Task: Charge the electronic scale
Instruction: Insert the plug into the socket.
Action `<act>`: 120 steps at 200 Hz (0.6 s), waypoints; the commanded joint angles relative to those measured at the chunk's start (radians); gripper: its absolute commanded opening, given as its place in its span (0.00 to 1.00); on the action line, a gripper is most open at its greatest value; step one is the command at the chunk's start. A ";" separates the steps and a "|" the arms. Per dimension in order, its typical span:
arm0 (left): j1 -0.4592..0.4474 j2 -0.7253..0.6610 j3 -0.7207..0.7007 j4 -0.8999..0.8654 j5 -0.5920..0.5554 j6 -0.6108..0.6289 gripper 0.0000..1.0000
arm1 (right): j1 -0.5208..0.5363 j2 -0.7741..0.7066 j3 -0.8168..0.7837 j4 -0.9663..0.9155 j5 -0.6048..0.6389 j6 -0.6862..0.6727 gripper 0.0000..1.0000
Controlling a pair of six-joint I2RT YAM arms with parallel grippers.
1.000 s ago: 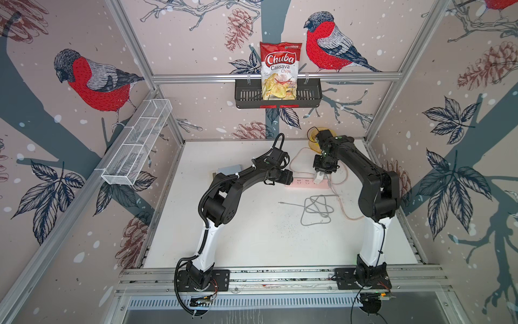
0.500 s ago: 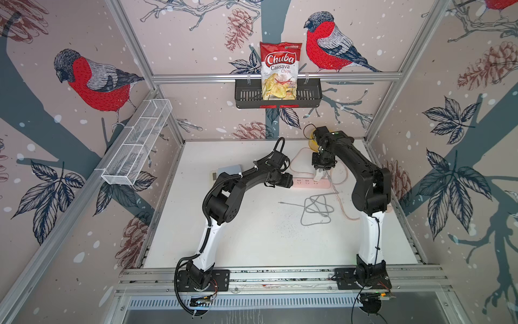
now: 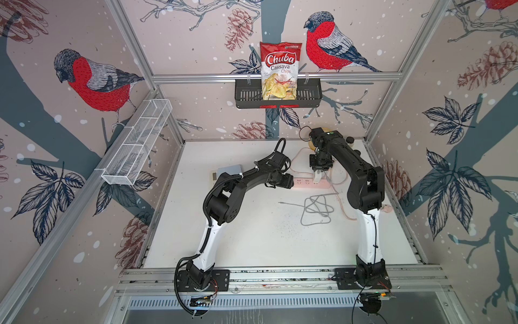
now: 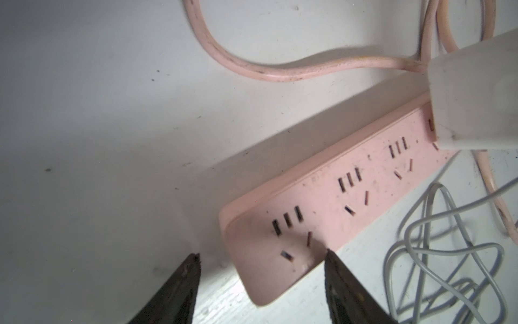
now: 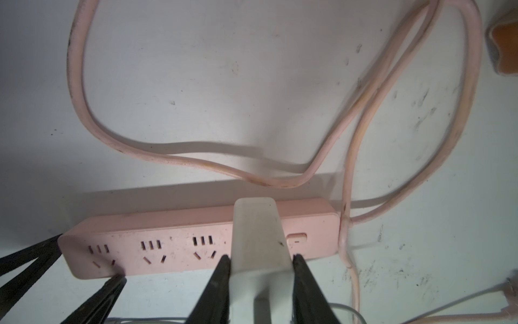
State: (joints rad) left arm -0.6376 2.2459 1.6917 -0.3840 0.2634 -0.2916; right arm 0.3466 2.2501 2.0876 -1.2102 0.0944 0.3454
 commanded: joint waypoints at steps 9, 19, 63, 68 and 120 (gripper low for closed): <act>-0.011 0.013 0.002 -0.027 -0.006 -0.020 0.68 | 0.016 0.035 0.005 -0.063 0.022 0.014 0.00; -0.012 0.013 -0.002 -0.026 -0.007 -0.022 0.68 | 0.016 0.041 0.005 -0.060 0.028 0.018 0.00; -0.015 0.013 -0.011 -0.023 -0.004 -0.026 0.67 | 0.029 0.022 -0.069 -0.005 0.040 0.033 0.00; -0.015 0.013 -0.012 -0.020 -0.003 -0.028 0.67 | 0.034 0.011 -0.092 0.008 0.043 0.038 0.00; -0.016 -0.009 -0.062 0.027 0.020 -0.066 0.66 | 0.069 -0.163 -0.421 0.218 0.047 0.126 0.00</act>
State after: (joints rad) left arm -0.6518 2.2391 1.6535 -0.3222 0.2699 -0.3111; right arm 0.4053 2.1185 1.7939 -0.9421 0.2317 0.3759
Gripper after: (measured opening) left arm 0.666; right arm 0.335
